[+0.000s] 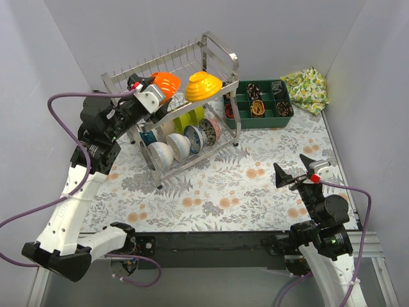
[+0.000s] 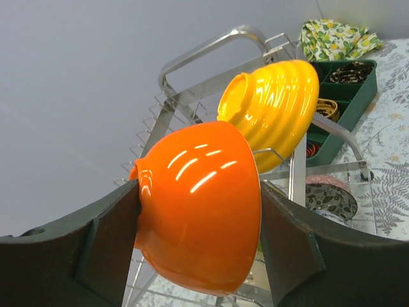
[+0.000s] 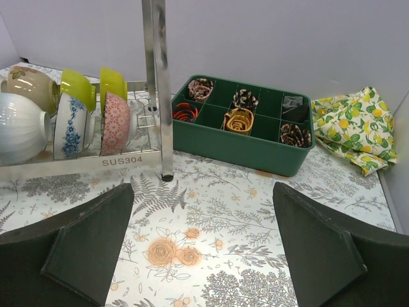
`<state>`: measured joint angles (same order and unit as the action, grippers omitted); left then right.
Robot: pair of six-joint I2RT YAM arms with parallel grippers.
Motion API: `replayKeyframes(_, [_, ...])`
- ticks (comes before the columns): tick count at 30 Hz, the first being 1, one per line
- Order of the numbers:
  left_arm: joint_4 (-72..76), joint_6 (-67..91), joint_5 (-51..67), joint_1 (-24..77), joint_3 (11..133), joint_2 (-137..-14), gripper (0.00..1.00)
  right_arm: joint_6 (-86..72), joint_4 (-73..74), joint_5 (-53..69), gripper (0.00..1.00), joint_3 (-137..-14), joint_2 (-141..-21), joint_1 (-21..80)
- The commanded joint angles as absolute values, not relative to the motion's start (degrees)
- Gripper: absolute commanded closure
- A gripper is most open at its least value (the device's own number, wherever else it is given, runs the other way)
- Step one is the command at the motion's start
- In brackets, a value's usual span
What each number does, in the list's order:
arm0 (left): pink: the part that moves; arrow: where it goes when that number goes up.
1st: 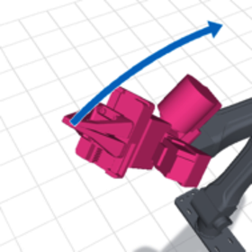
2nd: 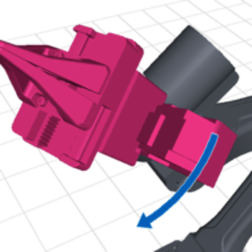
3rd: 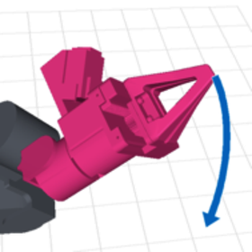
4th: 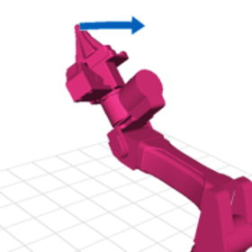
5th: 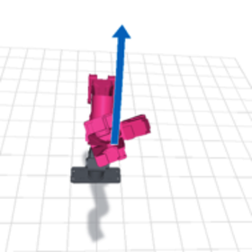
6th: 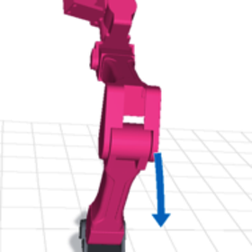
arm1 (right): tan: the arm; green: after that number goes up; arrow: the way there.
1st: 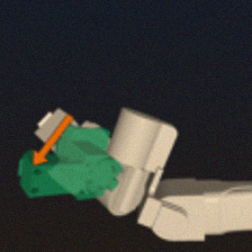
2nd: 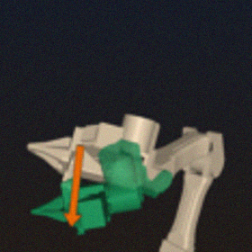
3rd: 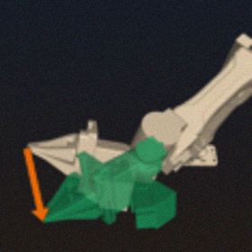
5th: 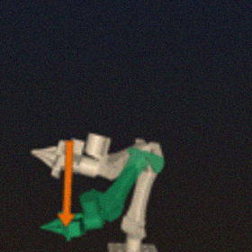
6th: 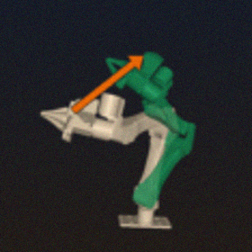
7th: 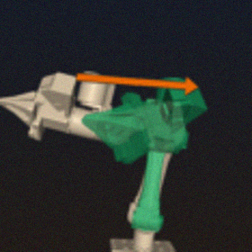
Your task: Unload the bowls from the dish rack
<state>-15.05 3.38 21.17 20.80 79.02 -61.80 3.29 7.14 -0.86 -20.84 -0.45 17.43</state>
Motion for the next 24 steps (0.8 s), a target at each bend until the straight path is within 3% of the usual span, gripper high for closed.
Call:
replayKeyframes(1, [-13.4, 0.4, 24.2, 22.0, 83.9, -62.4, 0.74, 3.9, 5.2, -0.6, 0.01, -21.1, 3.9, 17.8])
replayKeyframes(11, [-16.5, -2.4, 28.1, 26.4, 87.8, -64.8, 0.76, 3.9, 5.3, -0.6, 0.01, -21.2, 3.7, 17.8])
replayKeyframes(24, [-18.7, -8.2, 19.1, 39.5, 92.4, -68.6, 0.77, 4.0, 5.2, -0.7, 0.01, -21.2, 4.0, 17.8])
